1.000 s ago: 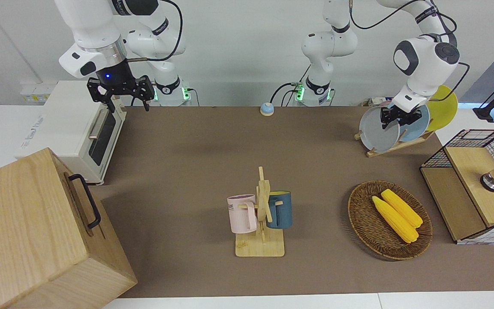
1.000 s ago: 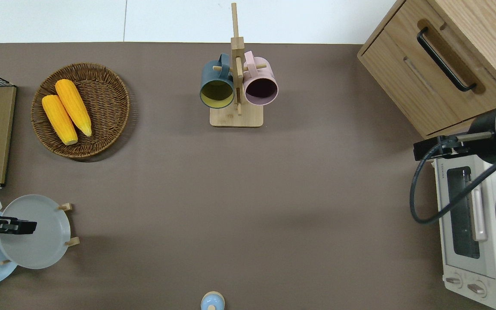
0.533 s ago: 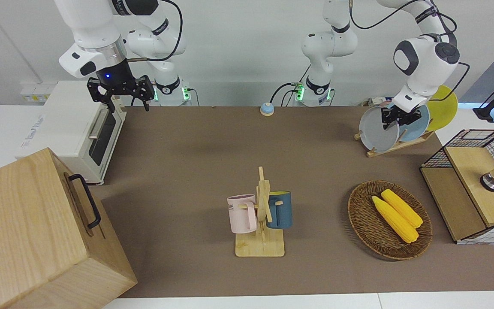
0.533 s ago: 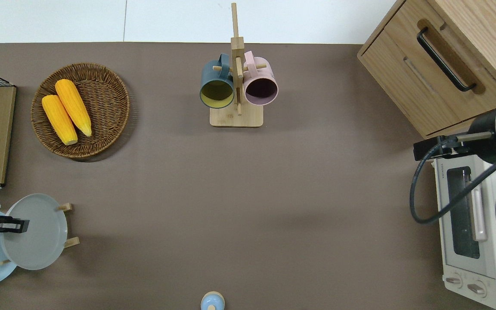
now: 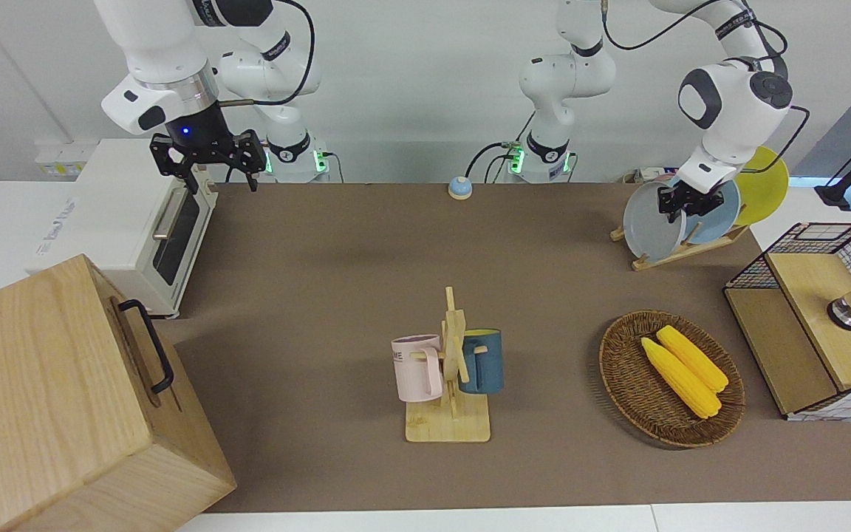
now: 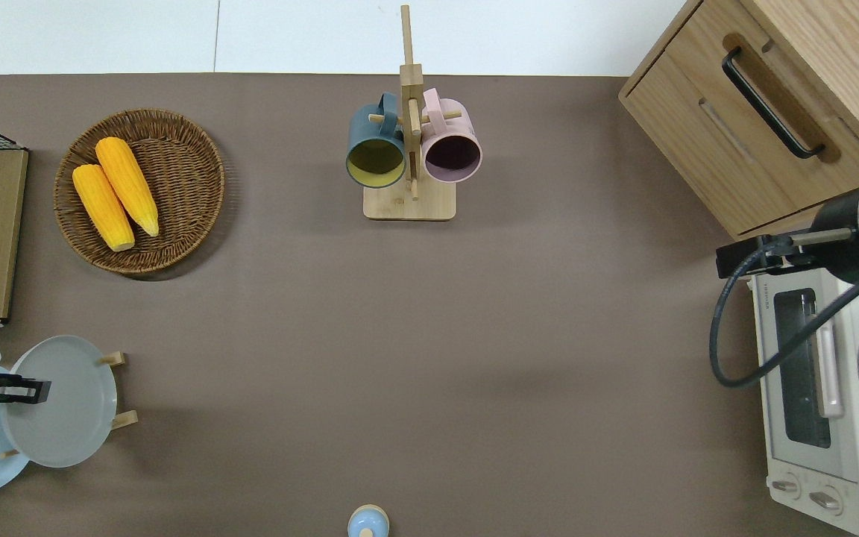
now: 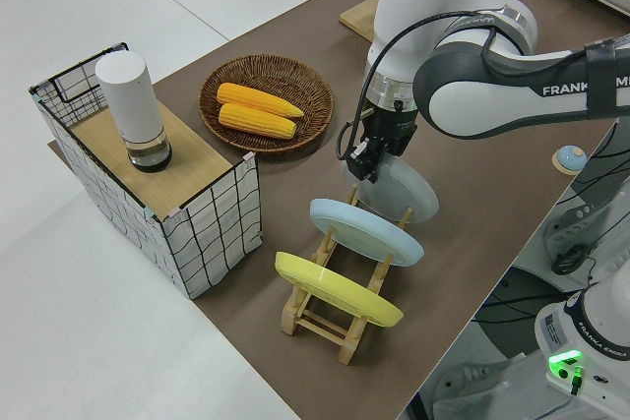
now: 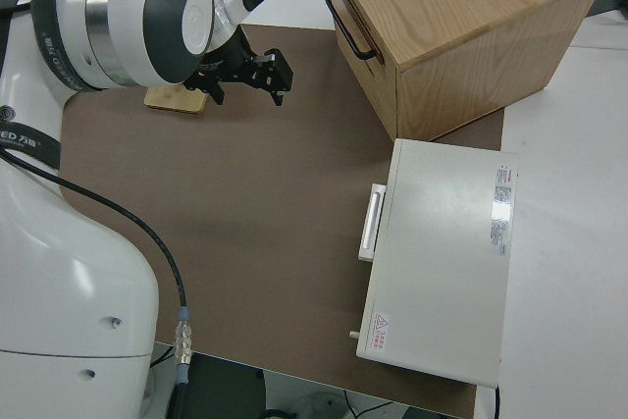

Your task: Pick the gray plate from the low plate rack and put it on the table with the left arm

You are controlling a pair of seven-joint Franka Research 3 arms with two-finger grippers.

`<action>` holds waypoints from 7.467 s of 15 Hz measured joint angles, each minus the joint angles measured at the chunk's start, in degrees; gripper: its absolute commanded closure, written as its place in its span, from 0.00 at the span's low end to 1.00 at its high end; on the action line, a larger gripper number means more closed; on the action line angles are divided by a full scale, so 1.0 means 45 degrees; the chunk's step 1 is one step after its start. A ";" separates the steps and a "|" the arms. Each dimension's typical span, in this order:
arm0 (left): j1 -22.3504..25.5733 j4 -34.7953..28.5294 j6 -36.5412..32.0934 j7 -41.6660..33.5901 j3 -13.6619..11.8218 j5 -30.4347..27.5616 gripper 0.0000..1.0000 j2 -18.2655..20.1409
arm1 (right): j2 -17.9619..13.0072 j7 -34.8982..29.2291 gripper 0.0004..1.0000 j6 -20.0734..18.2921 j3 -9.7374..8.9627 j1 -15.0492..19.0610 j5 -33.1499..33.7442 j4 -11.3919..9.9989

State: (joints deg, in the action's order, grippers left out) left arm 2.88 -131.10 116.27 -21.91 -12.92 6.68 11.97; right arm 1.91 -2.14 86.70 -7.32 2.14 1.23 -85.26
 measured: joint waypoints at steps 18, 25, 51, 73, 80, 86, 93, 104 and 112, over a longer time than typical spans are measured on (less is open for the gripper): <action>-0.0059 0.3857 -0.4951 0.0369 0.0998 0.0010 1.00 0.0074 | 0.0000 0.0000 0.02 0.0000 0.0000 0.0000 0.0000 0.0000; -0.0064 0.3962 -0.6481 0.0641 0.1270 -0.2468 1.00 -0.0060 | 0.0000 0.0000 0.02 0.0000 0.0000 0.0000 0.0000 0.0000; 0.0101 0.1273 -0.3665 -0.1259 0.1033 -0.7089 1.00 -0.1951 | 0.0000 0.0000 0.02 0.0000 0.0000 0.0000 0.0000 0.0000; 0.0084 -0.0346 -0.1130 -0.3674 0.1207 -0.8679 1.00 -0.2814 | 0.0000 0.0000 0.02 0.0000 0.0000 0.0000 0.0000 0.0000; -0.0248 -0.0340 -0.0864 -0.3737 0.1413 -0.8799 1.00 -0.3094 | 0.0000 0.0000 0.02 0.0000 0.0000 0.0000 0.0000 0.0000; -0.0317 -0.0441 -0.0522 -0.3848 0.1621 -0.8682 0.00 -0.3298 | 0.0000 0.0000 0.02 0.0000 0.0000 0.0000 0.0000 0.0000; -0.0412 -0.0162 -0.0161 -0.3900 0.1601 -0.8221 0.00 -0.3571 | 0.0000 0.0000 0.02 0.0000 0.0000 0.0000 0.0000 0.0000; -0.0422 0.2366 -0.1916 -0.0066 0.1351 -0.4926 0.00 -0.1495 | 0.0000 0.0000 0.02 0.0000 0.0000 0.0000 0.0000 0.0000; -0.0434 0.6437 -0.4977 0.2366 0.2183 -0.3314 0.00 -0.1444 | 0.0000 0.0000 0.02 0.0000 0.0000 0.0000 0.0000 0.0000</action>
State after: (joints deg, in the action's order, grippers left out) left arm 0.93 -102.13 93.87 -11.27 -3.09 -8.23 5.48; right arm 1.91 -2.14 86.70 -7.32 2.14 1.23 -85.26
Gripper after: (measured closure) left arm 0.000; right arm 0.013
